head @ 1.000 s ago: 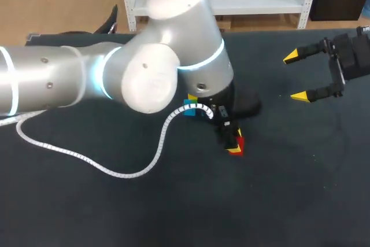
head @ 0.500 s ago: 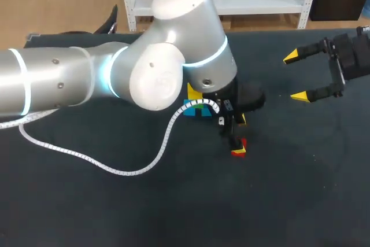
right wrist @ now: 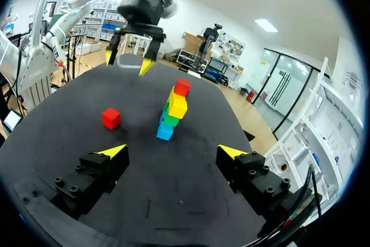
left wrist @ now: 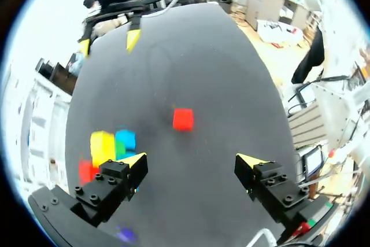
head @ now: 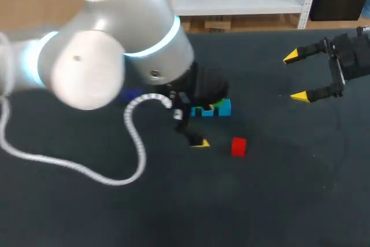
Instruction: Place the blue cubes, place green cubes on the blue cubes, place the yellow cubes on the green cubes, then place the red cubes on the yellow cubes, and place purple cube on the red cubes.
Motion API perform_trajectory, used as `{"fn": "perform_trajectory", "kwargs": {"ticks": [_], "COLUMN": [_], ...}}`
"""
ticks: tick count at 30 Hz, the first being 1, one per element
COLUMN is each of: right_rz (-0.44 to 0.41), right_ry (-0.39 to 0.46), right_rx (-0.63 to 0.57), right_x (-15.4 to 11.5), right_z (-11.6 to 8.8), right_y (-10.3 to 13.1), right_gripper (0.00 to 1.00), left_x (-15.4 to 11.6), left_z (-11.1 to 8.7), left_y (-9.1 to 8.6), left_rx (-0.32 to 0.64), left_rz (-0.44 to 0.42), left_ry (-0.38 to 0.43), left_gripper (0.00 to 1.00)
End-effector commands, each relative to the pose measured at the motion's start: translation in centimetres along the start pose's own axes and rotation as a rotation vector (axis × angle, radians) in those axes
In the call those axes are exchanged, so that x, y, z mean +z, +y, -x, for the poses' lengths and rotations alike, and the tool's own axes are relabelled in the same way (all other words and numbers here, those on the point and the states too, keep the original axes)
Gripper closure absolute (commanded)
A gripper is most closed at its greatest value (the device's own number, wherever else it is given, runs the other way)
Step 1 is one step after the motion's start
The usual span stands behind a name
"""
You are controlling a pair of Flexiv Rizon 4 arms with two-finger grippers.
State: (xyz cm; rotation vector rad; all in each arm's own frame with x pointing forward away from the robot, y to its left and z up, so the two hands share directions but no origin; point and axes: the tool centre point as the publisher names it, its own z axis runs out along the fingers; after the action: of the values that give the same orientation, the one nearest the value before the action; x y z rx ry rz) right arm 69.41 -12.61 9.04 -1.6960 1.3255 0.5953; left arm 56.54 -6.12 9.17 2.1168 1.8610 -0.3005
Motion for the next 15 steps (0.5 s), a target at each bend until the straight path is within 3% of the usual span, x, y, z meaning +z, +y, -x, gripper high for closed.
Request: {"fn": "perform_trajectory", "kwargs": {"ticks": [1, 9, 15], "right_rz": [0.0, 0.0, 0.0], "right_ry": [0.001, 0.001, 0.001], "right_rx": [0.001, 0.001, 0.001], "right_x": [0.0, 0.0, 0.0], "right_z": [0.0, 0.0, 0.0], "right_y": [0.0, 0.0, 0.0], "right_gripper": [0.0, 0.0, 0.0], "left_x": [-6.0, -8.2, -8.8], "left_z": [-5.3, -12.1, -14.9], "left_y": [-1.7, 2.8, 7.0], "left_rx": [-0.063, -0.108, -0.085], "left_rz": [0.085, 0.089, 0.086], "left_ry": [-0.07, -0.101, -0.103], "left_gripper": [0.0, 0.0, 0.0]}}
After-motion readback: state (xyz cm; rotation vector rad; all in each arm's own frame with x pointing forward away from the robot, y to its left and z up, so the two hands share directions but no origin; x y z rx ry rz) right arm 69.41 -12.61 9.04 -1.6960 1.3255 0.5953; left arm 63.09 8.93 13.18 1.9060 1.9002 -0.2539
